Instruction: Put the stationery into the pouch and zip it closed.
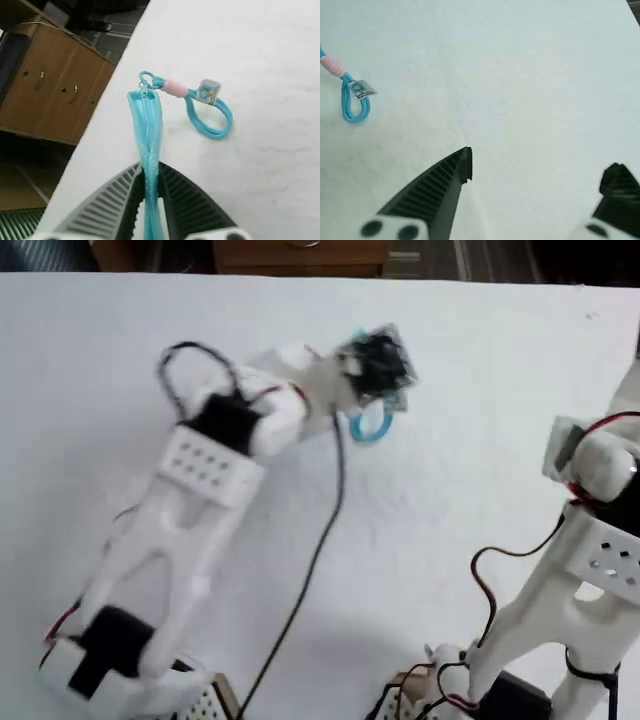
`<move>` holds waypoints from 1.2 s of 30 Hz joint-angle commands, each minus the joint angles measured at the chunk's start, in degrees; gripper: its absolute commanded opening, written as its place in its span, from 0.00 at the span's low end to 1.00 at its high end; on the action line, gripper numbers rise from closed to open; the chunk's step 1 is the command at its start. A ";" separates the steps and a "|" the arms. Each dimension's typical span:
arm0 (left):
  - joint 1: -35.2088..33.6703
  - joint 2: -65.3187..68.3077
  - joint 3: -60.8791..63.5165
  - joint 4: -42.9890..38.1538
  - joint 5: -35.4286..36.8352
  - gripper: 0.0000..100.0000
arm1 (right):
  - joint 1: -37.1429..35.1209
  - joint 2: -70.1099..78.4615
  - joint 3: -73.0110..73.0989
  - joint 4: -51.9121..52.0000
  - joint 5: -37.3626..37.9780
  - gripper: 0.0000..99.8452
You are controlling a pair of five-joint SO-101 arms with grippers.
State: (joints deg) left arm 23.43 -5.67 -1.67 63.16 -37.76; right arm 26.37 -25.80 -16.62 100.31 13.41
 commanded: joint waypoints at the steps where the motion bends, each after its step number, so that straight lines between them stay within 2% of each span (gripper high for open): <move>1: 3.56 4.70 -0.70 -0.18 0.09 0.02 | 1.45 -1.71 1.32 -0.04 0.79 0.40; 7: 9.36 11.74 -1.23 -0.70 5.80 0.02 | 2.07 -1.36 1.41 -0.22 0.79 0.40; 15: 9.10 21.41 -1.23 1.32 10.90 0.04 | 2.24 -1.45 1.41 0.04 0.79 0.40; 21: 10.33 21.67 -6.33 11.96 10.99 0.24 | 1.89 -1.19 1.41 -0.04 0.79 0.40; 28: 9.98 21.49 -16.79 21.36 10.99 0.26 | 2.07 -1.63 1.41 -0.04 0.79 0.40; 32: 10.77 21.49 -22.68 31.12 10.20 0.34 | 2.15 -1.63 1.41 0.13 0.79 0.40; 36: 11.91 21.32 -27.69 38.15 10.20 0.35 | 2.07 -1.63 1.41 0.22 0.79 0.40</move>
State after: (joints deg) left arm 34.24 16.75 -24.18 97.19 -27.74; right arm 27.87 -25.98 -15.30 100.31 13.85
